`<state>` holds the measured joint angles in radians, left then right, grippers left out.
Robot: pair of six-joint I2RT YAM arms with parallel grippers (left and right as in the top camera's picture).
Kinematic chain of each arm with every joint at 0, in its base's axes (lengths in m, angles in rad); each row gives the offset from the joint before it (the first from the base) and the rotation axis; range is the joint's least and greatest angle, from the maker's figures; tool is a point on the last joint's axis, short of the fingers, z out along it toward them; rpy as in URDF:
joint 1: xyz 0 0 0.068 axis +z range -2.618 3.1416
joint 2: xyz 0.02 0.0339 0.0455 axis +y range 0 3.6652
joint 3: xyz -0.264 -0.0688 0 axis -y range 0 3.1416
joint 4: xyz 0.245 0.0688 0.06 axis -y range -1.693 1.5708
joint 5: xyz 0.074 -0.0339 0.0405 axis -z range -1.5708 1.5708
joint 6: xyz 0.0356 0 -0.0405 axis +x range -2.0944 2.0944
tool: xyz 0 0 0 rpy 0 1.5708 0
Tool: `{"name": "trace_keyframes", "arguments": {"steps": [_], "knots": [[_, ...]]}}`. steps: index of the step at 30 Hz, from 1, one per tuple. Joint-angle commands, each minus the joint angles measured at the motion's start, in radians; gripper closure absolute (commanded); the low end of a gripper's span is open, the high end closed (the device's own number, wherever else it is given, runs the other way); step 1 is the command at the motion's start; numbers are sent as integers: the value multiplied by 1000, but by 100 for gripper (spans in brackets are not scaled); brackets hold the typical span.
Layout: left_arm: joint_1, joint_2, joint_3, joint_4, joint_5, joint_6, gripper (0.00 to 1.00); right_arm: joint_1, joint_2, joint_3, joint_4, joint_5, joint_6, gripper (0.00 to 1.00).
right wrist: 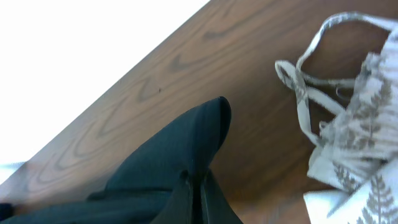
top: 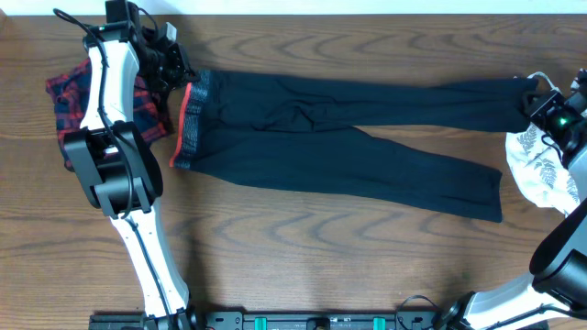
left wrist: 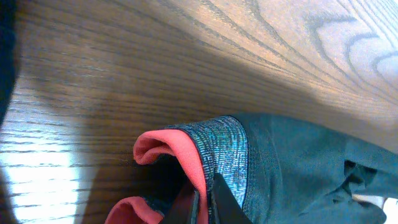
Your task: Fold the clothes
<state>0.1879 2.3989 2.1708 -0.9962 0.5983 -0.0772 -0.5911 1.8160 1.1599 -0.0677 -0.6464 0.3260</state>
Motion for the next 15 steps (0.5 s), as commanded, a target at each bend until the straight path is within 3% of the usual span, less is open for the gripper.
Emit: {"name": "trace_keyframes", "arguments": {"steps": [1,15], "knots": [[27,-68,14,-10,-16,13,94,-24,-26,-3,-31,-44,4,99],[39,-142,14,-177,-21,14,94,-26,-26,-3,-237,-144,-6,99]]}}
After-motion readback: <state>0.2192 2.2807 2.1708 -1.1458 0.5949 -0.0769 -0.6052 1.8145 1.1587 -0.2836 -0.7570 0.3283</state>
